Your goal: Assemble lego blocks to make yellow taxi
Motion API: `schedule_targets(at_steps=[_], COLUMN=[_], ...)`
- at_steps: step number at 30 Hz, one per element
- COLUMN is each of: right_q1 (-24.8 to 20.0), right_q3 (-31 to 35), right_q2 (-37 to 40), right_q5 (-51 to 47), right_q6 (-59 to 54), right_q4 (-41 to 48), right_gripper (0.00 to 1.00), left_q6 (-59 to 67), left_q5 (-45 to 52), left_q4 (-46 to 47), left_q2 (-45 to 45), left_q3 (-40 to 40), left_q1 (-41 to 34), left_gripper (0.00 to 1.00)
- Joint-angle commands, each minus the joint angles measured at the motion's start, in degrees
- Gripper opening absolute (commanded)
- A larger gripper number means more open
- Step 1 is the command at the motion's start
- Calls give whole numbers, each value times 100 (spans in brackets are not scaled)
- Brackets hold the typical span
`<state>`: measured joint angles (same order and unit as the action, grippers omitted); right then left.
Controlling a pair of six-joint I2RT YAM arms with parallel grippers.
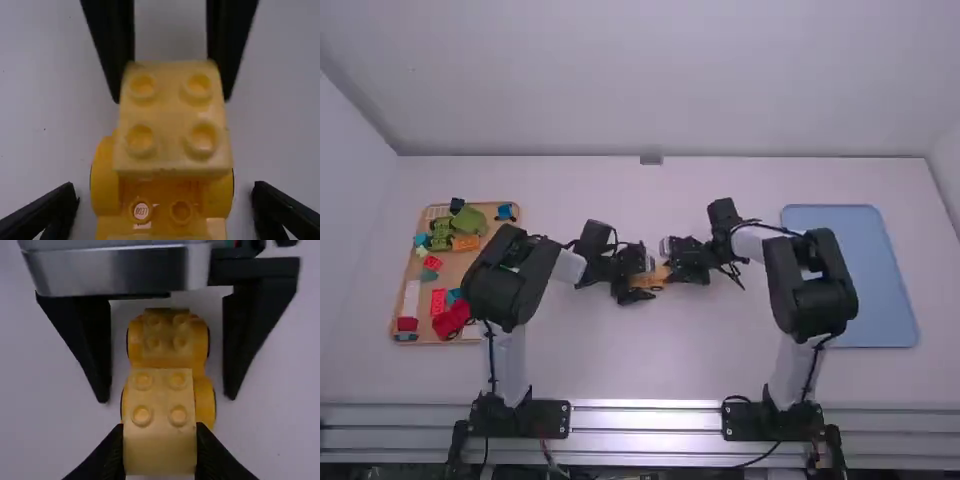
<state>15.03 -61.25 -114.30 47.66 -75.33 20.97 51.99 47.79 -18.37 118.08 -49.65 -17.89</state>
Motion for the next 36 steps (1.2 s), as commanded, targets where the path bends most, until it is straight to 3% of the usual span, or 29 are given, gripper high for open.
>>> schedule_targets(at_steps=[1, 11, 15, 18, 20, 36], right_q1=[44, 48, 107, 179, 210, 352], right_q3=[20, 20, 20, 20, 20, 13], right_q2=[70, 68, 68, 68, 68, 74], right_q5=[-144, -114, -105, -114, -129, -608], right_q6=[144, 457, 503, 503, 481, 442], right_q4=[26, -240, -326, -326, -323, -249], right_gripper=[22, 24, 24, 27, 27, 26], left_q6=[-4, -11, -293, -271, -293, -245], left_q5=[-229, 269, 229, 216, 210, -140], left_q4=[98, -632, -1027, -1338, -1410, -1174], left_q2=[140, 127, 129, 129, 129, 129], left_q3=[153, 664, 837, 946, 973, 977], left_q1=[109, 356, 354, 323, 323, 330], left_gripper=[95, 96, 89, 56, 48, 45])
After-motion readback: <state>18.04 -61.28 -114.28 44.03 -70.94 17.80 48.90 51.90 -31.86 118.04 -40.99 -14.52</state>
